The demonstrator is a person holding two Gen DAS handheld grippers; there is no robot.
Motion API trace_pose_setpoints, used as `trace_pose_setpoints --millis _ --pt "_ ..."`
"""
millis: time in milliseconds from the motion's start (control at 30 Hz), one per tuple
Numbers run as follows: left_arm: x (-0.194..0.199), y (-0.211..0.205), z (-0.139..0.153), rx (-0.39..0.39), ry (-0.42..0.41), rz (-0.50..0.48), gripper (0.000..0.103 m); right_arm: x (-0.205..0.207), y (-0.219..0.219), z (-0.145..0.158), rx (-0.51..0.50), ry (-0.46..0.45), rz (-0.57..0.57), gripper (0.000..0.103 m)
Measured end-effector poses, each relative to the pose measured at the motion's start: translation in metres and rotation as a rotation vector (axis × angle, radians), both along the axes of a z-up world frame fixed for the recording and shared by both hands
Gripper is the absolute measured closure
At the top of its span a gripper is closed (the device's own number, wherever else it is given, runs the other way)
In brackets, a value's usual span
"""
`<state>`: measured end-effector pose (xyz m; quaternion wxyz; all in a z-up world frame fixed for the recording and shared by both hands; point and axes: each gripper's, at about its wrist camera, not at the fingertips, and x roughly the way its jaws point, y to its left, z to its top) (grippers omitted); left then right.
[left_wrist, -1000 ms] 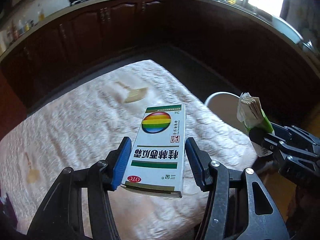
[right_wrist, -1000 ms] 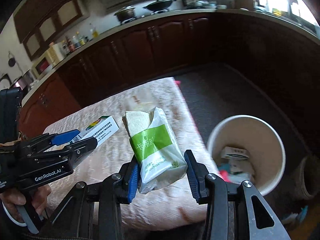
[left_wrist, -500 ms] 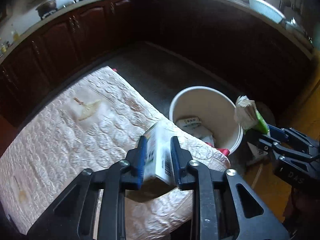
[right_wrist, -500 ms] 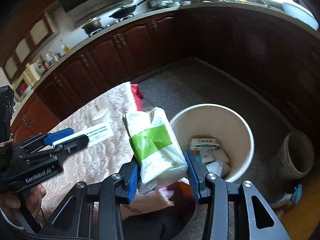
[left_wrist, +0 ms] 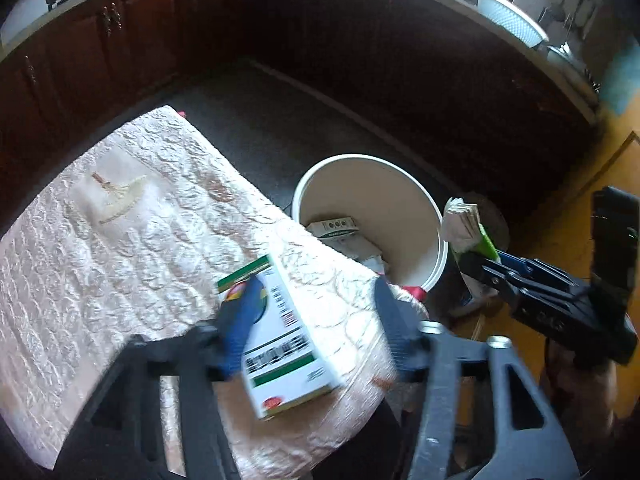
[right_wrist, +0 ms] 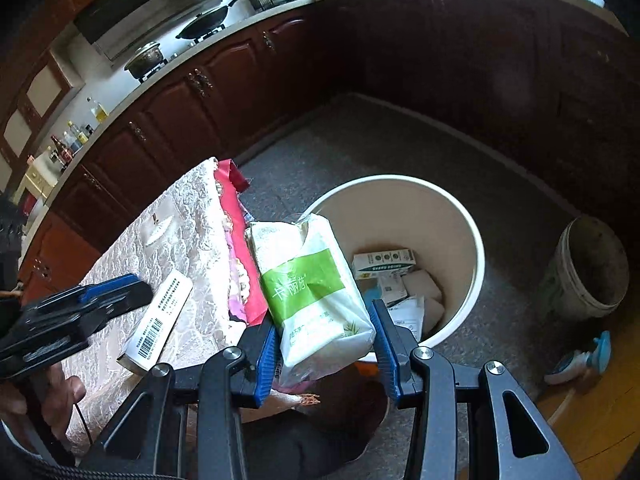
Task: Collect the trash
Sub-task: 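Carry the medicine box and tissue pack over the bucket and open both tools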
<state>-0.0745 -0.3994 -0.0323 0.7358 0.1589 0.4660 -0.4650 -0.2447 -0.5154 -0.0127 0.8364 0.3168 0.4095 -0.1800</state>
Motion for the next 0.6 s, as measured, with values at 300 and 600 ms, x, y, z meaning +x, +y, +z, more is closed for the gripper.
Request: trace_pose_setpoints --millis 300,600 --pt "0.015 0.018 -0.032 0.114 0.143 0.125 0.038 0.01 0.006 -0.001 0.0 -0.011 0.035 0.062" --pt "0.008 0.012 -0.038 0.085 0.126 0.139 0.05 0.008 0.015 0.001 -0.009 -0.002 0.046 0.062"
